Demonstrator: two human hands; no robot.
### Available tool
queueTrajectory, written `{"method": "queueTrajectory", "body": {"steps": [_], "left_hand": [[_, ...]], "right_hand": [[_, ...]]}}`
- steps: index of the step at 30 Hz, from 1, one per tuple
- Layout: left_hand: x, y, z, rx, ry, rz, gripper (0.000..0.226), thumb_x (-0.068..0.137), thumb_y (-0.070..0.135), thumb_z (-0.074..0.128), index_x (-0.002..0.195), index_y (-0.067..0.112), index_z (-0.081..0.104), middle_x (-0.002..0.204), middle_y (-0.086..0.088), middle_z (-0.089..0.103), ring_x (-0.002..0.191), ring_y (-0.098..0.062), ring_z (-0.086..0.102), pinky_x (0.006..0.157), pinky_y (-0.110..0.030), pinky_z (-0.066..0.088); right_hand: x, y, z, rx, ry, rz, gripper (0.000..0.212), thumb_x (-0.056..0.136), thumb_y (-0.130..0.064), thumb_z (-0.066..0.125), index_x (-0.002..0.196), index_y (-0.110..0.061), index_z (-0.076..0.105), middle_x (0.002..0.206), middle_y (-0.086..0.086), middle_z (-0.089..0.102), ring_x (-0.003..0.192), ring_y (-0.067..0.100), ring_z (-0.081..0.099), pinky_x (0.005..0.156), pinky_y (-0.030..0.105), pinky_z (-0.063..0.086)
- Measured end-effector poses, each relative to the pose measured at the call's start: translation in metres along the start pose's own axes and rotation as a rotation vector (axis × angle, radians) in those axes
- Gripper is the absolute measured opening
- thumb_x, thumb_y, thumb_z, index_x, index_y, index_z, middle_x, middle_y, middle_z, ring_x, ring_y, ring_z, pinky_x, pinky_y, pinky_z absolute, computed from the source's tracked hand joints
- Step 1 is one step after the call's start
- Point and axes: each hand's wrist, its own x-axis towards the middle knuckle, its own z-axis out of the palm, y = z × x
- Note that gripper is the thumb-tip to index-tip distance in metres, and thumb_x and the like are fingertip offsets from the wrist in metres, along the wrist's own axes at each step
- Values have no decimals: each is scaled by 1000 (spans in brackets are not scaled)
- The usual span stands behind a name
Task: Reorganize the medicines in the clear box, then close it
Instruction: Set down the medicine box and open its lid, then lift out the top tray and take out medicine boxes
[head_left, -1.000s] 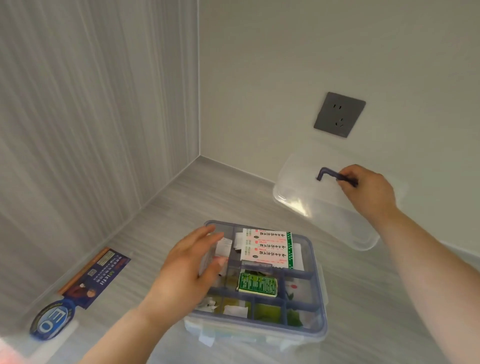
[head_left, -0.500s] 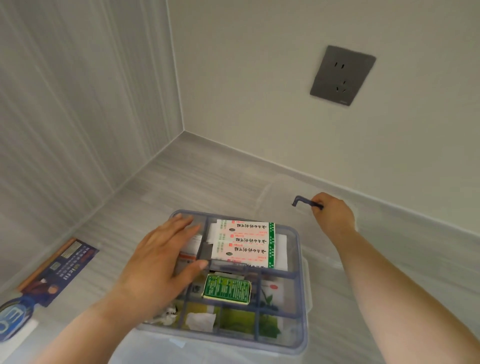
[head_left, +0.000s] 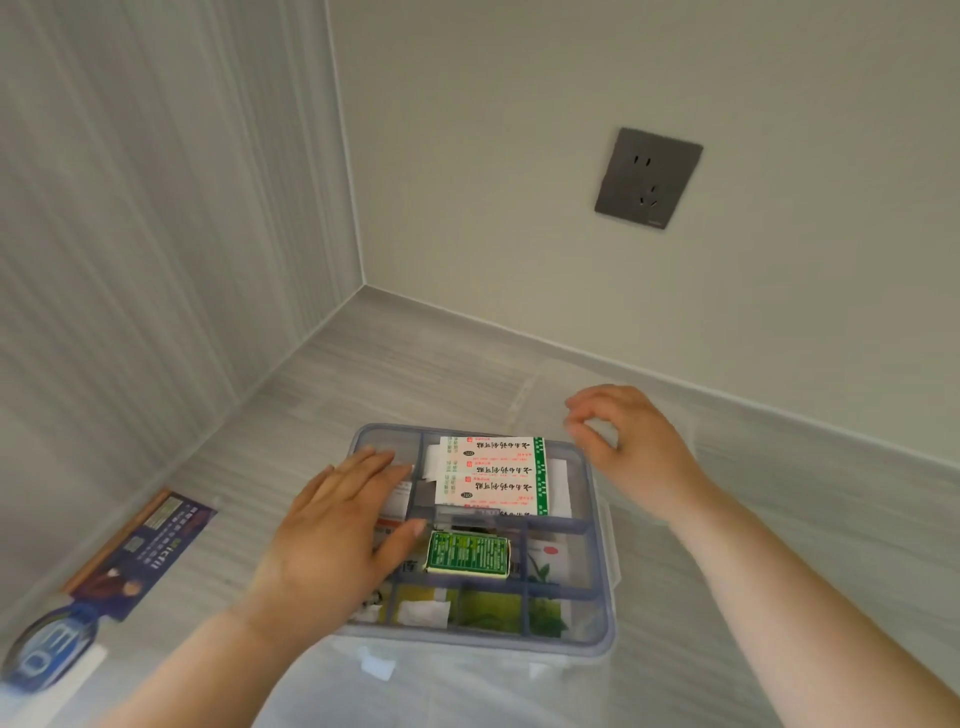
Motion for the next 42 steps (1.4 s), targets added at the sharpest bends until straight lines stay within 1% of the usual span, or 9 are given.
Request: {"method": "queueTrajectory", "body": {"steps": [3, 8, 13, 21, 28, 32, 35, 39, 42], "left_hand": [[-5, 1, -5, -149, 50, 16, 57, 85, 40, 51, 134, 23, 29, 148, 2, 27, 136, -13, 22, 112, -26, 12], [-12, -5, -18, -203, 96, 51, 41, 85, 28, 55, 124, 20, 47, 140, 0, 41, 129, -17, 35, 106, -25, 24], [-4, -10, -24, -138, 58, 73, 40, 80, 12, 59, 119, 15, 52, 140, -3, 41, 127, -19, 39, 102, -22, 28], [3, -26, -33, -40, -29, 78, 18, 82, 28, 57, 98, 26, 66, 146, 6, 30, 131, -14, 30, 99, -21, 29], [22, -24, -55, -586, 70, -28, 50, 83, 12, 57, 128, 22, 39, 126, 1, 49, 108, -14, 50, 91, -26, 43], [49, -28, -68, -752, 172, -52, 53, 83, 2, 54, 128, 22, 38, 105, 12, 52, 92, -4, 53, 64, -2, 43], [85, -41, -76, -846, 247, -106, 52, 82, -4, 53, 130, 12, 37, 115, 10, 47, 99, -9, 50, 73, -16, 44], [139, -66, -80, -899, 298, -153, 45, 80, -13, 49, 122, 1, 46, 110, -4, 52, 98, -16, 50, 69, -8, 45], [170, -84, -66, -884, 330, -226, 46, 78, -19, 45, 120, 0, 49, 116, -15, 56, 102, -25, 53, 82, -21, 42]], "right_hand": [[-30, -22, -2, -107, -197, -64, 13, 79, -31, 59, 84, -21, 65, 105, -9, 60, 100, 6, 42, 87, 21, 32], [-54, -29, 6, -381, -231, -2, 22, 83, -29, 54, 98, -19, 66, 132, -4, 49, 123, 16, 32, 102, 28, 26], [-56, -32, 8, -345, -193, 55, 20, 83, -20, 53, 95, -15, 68, 117, -2, 63, 119, 15, 38, 94, 28, 37], [-50, -39, -3, -282, -142, 59, 16, 82, -18, 57, 89, -14, 71, 103, -2, 71, 121, 15, 41, 95, 25, 35], [-23, -52, -29, -179, -50, 23, 11, 78, -9, 63, 81, -10, 73, 96, 2, 73, 114, 11, 43, 87, 15, 27], [14, -59, -33, -180, -20, -15, 11, 78, -9, 63, 84, -8, 72, 96, 2, 71, 116, 13, 42, 91, 15, 26], [53, -61, -26, -208, 10, -48, 13, 79, -8, 61, 87, -5, 71, 101, 7, 71, 121, 20, 43, 94, 21, 30], [111, -57, 1, -272, -8, -68, 18, 82, -9, 57, 94, -3, 68, 108, 11, 69, 126, 22, 39, 93, 22, 29], [146, -46, 33, -337, -64, -77, 22, 84, -11, 53, 101, -4, 66, 118, 9, 63, 129, 21, 34, 96, 26, 33]]}}
